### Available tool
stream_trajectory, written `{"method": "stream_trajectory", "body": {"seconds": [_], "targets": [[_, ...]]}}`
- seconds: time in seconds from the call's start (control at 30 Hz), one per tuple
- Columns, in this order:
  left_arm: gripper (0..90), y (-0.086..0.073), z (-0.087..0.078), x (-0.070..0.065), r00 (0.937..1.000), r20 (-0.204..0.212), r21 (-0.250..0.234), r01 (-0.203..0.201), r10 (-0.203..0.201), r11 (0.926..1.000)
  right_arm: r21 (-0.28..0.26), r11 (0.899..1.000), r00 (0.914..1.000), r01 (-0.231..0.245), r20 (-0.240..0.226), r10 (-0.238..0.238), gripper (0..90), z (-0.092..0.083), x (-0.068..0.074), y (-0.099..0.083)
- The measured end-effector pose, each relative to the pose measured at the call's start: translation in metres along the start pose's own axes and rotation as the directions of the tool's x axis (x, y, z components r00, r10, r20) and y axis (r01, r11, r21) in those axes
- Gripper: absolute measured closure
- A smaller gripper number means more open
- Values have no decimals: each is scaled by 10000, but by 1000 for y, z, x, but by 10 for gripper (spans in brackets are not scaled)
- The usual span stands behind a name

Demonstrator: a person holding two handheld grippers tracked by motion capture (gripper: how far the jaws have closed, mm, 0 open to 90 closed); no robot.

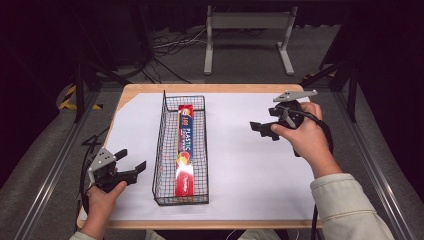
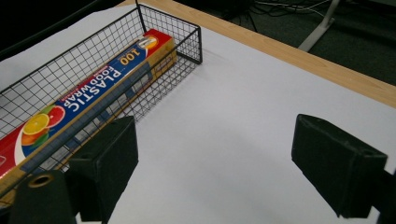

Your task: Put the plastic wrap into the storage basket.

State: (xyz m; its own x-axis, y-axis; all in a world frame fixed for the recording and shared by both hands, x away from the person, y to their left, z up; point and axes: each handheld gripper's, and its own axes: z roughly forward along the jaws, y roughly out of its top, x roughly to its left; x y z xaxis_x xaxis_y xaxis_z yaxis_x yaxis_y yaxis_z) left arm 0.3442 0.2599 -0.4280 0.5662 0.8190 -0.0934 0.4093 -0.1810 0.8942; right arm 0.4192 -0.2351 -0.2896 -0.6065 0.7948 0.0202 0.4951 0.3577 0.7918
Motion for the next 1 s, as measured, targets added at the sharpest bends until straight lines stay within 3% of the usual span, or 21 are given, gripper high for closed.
{"method": "stream_trajectory", "body": {"seconds": [0.3,0.47,0.53,0.73,1.0], "targets": [[131,-2,-4,-1,9999,-149,133,-62,64,9999,-373,9993,10000,-51,-14,50,147,-11,-25,-21],[131,-6,-14,0,9993,-375,-54,-48,46,10000,-762,9969,9996,212,212,-197,147,-14,-40,-37],[132,-6,-17,1,9990,-446,-102,-34,30,9999,-1048,9945,9998,81,175,-63,147,-18,-46,-47],[134,-9,-19,1,9983,-575,-125,-26,19,9999,-1239,9923,9996,-38,282,74,146,-21,-60,-79],[130,-9,-18,-1,9984,-552,-135,-149,141,9998,-1345,9907,9993,194,357,-147,146,-14,-62,-124]]}}
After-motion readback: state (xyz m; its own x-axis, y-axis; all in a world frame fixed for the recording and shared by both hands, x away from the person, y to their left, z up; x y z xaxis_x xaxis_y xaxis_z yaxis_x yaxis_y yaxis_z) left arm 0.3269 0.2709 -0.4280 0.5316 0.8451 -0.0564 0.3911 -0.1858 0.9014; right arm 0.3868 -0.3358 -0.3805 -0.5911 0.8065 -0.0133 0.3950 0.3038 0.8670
